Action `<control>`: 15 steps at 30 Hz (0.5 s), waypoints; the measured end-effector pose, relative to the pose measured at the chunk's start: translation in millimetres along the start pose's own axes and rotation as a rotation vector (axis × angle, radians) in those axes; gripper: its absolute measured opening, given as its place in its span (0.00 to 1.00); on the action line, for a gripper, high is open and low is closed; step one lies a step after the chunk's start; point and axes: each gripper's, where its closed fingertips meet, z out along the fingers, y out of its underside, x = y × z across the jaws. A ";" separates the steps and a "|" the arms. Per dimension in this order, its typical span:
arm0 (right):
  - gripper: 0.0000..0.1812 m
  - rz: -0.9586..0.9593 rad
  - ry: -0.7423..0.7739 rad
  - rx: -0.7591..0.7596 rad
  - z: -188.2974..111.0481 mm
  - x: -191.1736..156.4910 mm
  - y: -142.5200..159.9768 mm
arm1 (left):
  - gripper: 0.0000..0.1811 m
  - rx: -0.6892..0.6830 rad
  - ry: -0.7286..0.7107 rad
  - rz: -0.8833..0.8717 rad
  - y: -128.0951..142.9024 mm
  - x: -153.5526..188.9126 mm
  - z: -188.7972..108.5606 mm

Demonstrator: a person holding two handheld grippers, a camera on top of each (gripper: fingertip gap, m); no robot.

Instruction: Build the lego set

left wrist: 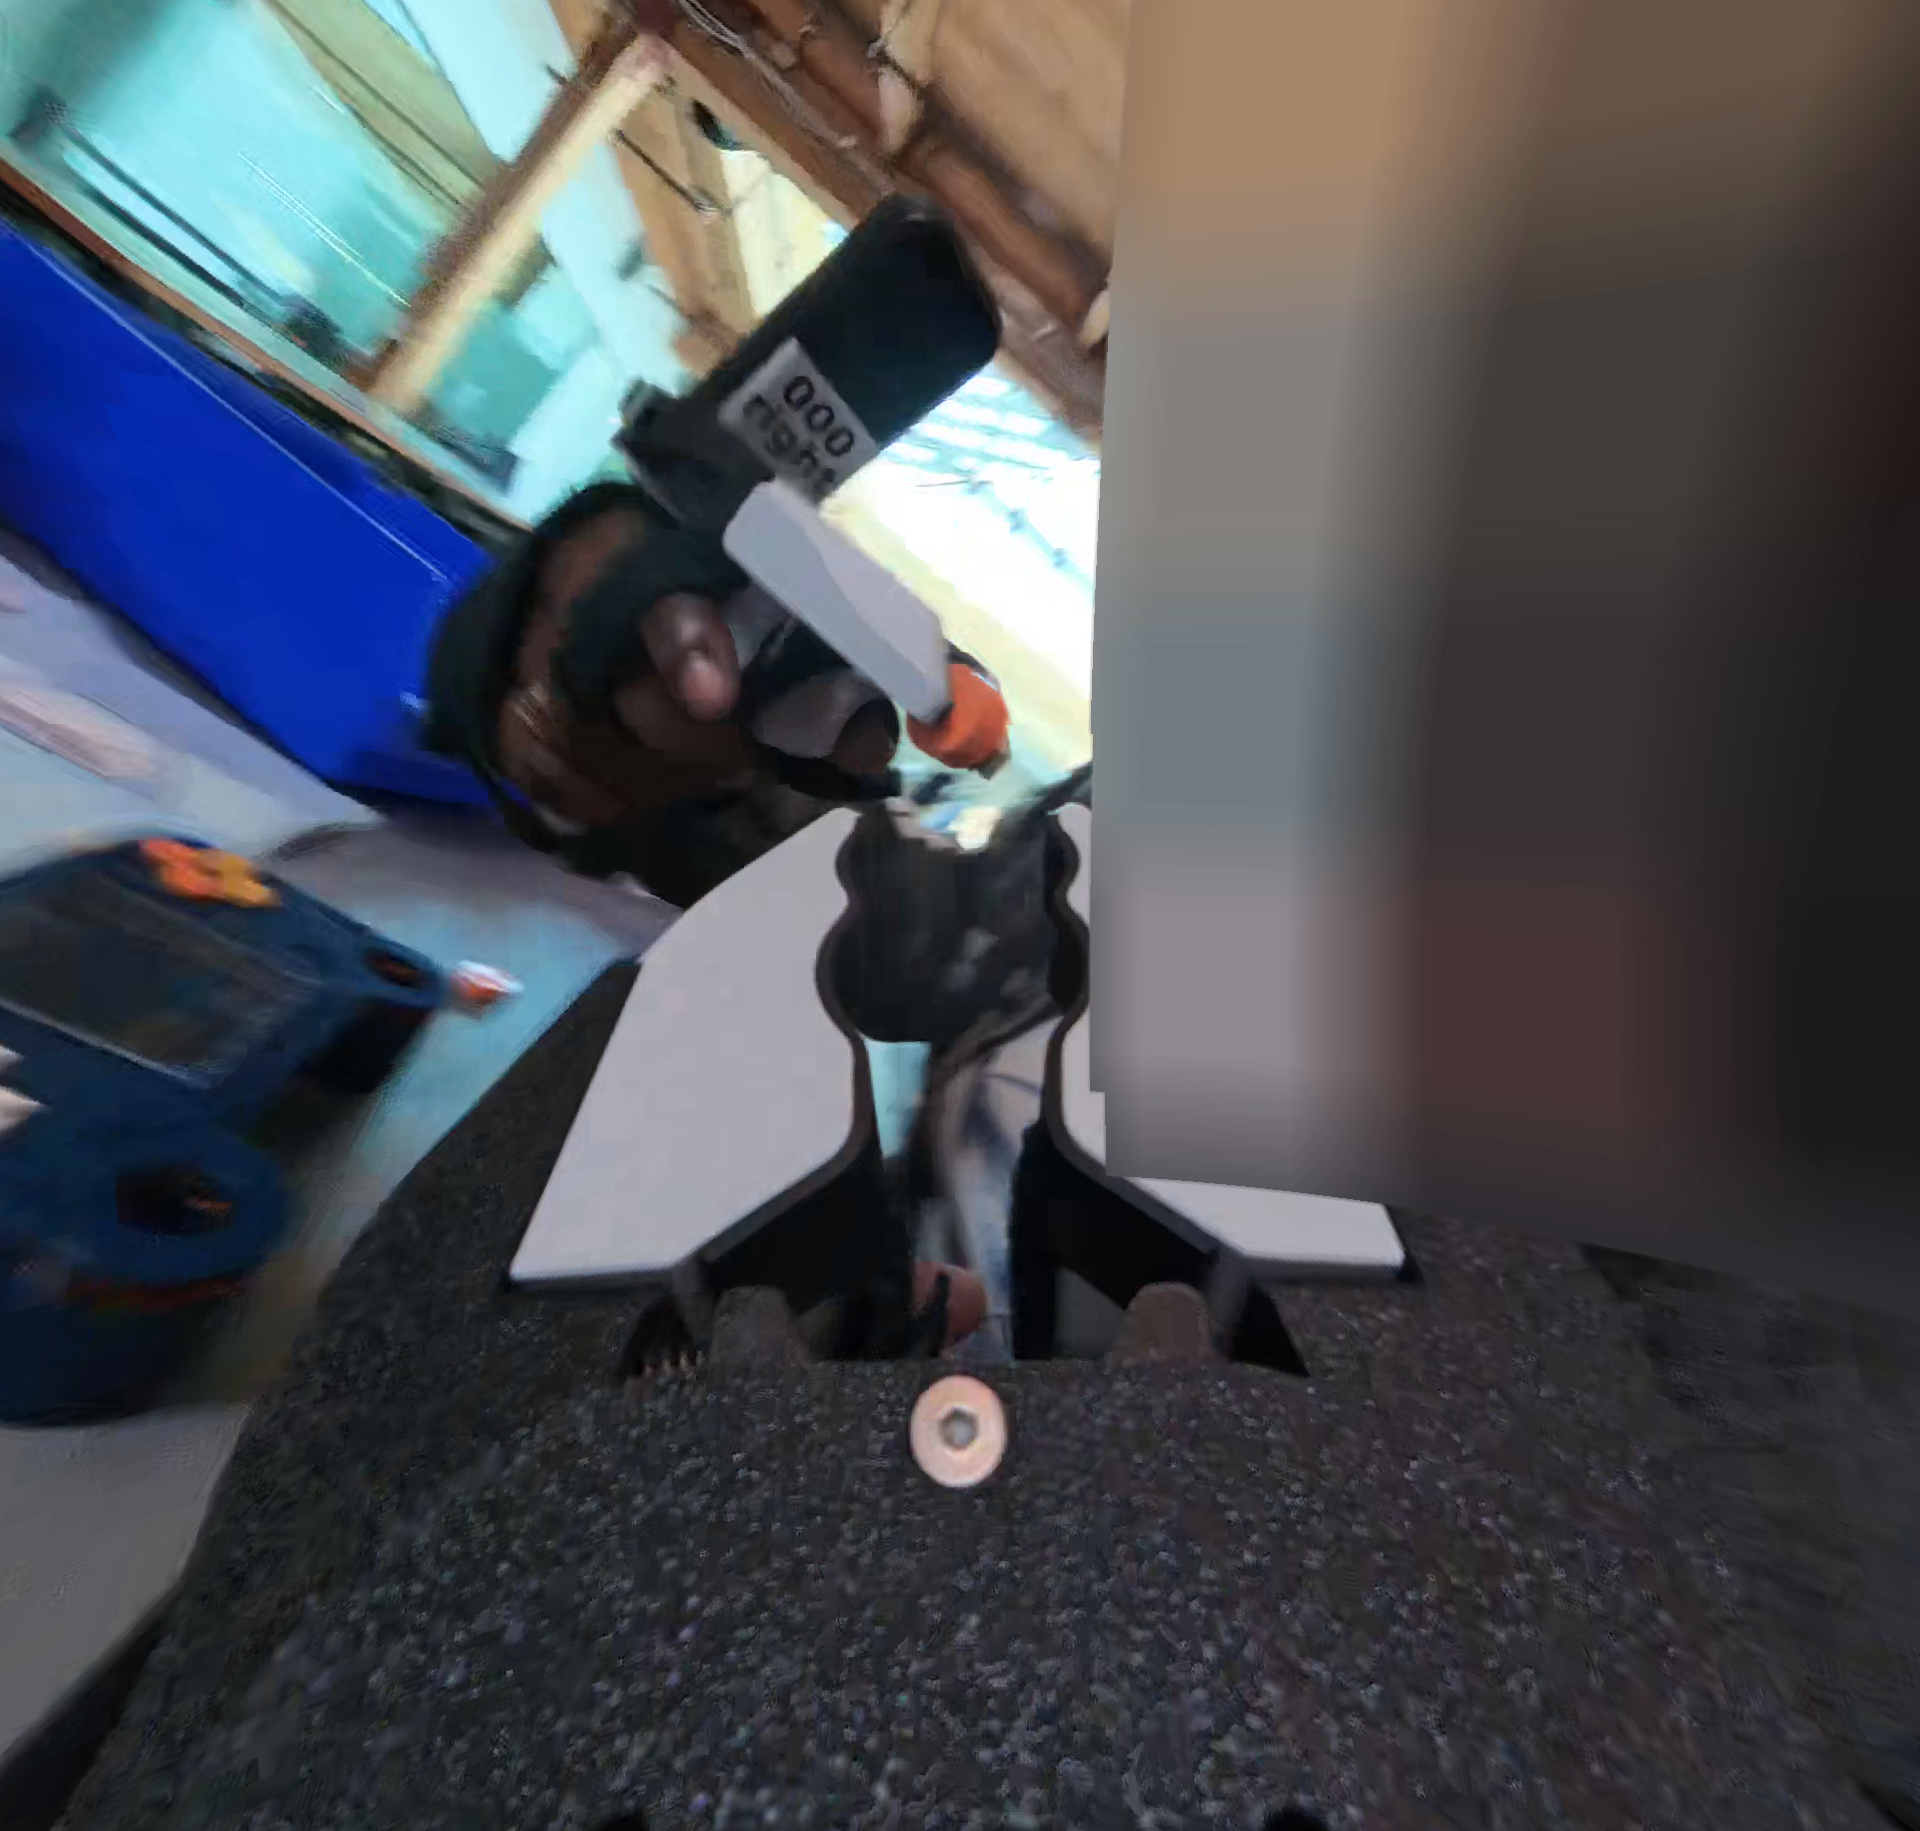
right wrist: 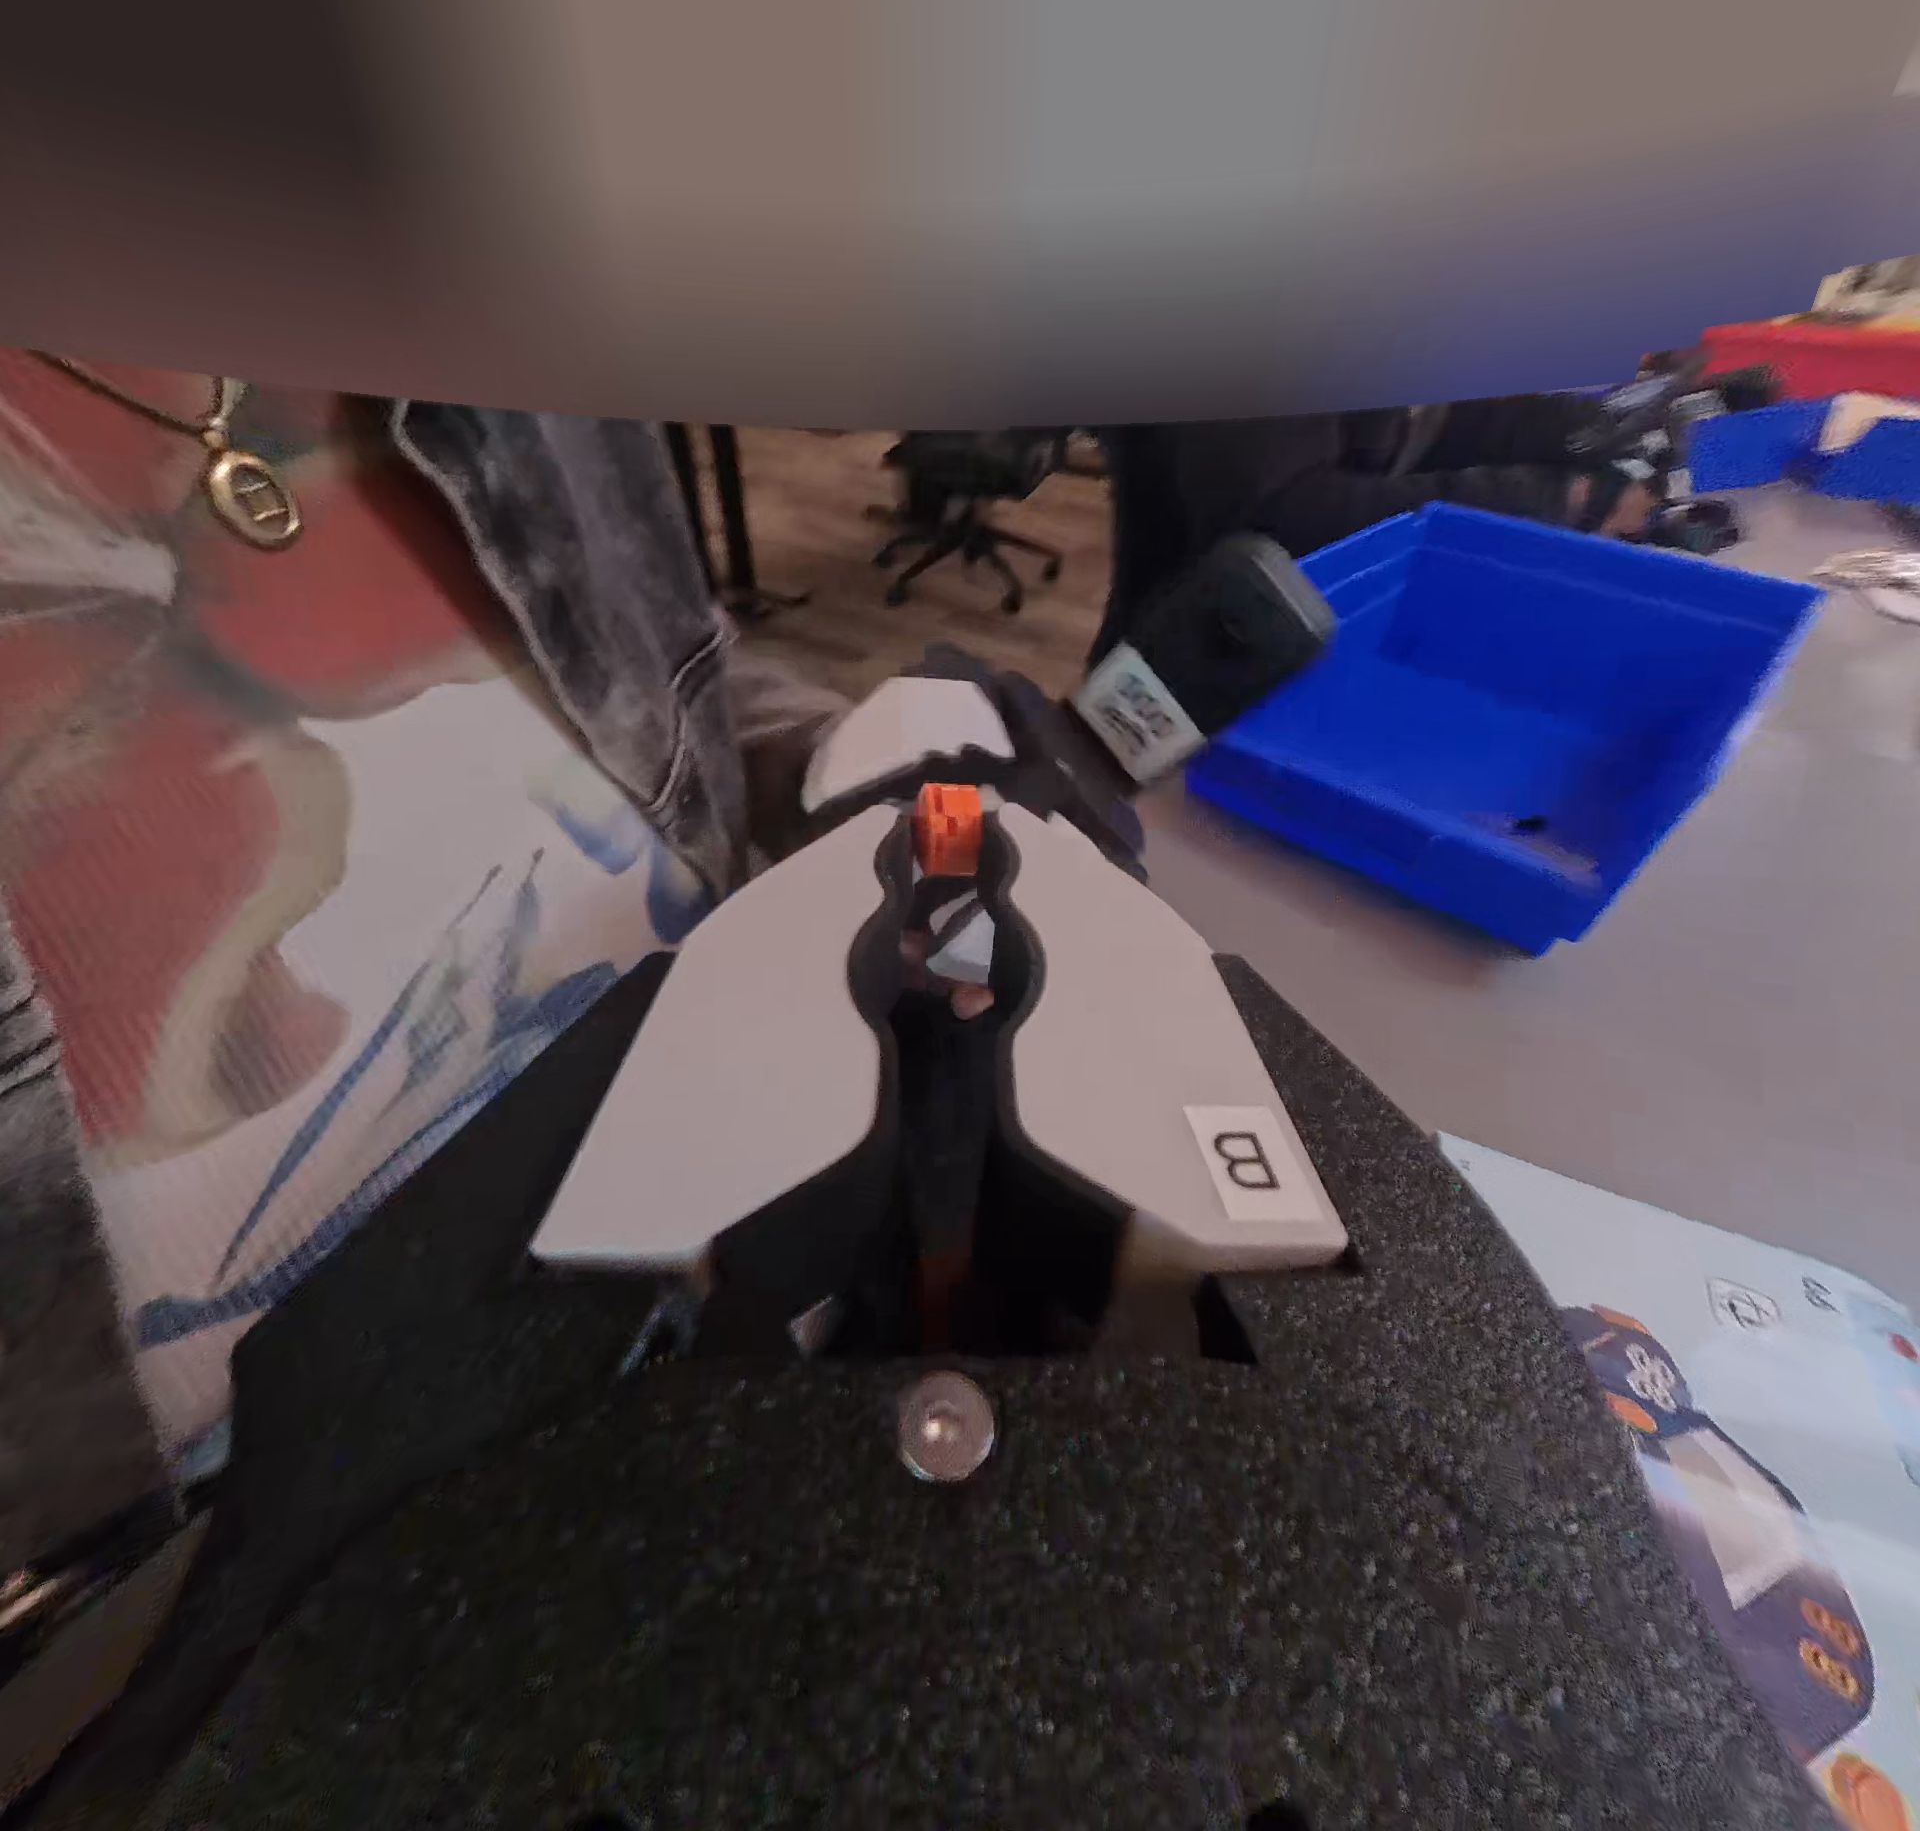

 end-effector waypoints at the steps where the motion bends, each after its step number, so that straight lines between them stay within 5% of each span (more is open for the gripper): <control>1: 0.06 0.007 0.042 0.032 -1.6 2.7 0.3 | 0.18 -0.012 -0.077 0.144 -2.4 -1.5 0.8; 5: 0.06 0.090 0.141 0.170 -5.0 6.2 -1.5 | 0.15 -0.049 -0.307 0.580 -14.1 -7.1 6.2; 9: 0.06 0.138 0.189 0.256 -8.0 4.8 -6.0 | 0.04 -0.038 -0.363 0.663 -16.4 -9.6 9.8; 15: 0.06 0.145 0.235 0.307 -10.1 0.8 -3.0 | 0.03 -0.085 -0.408 0.749 -10.7 -10.9 12.0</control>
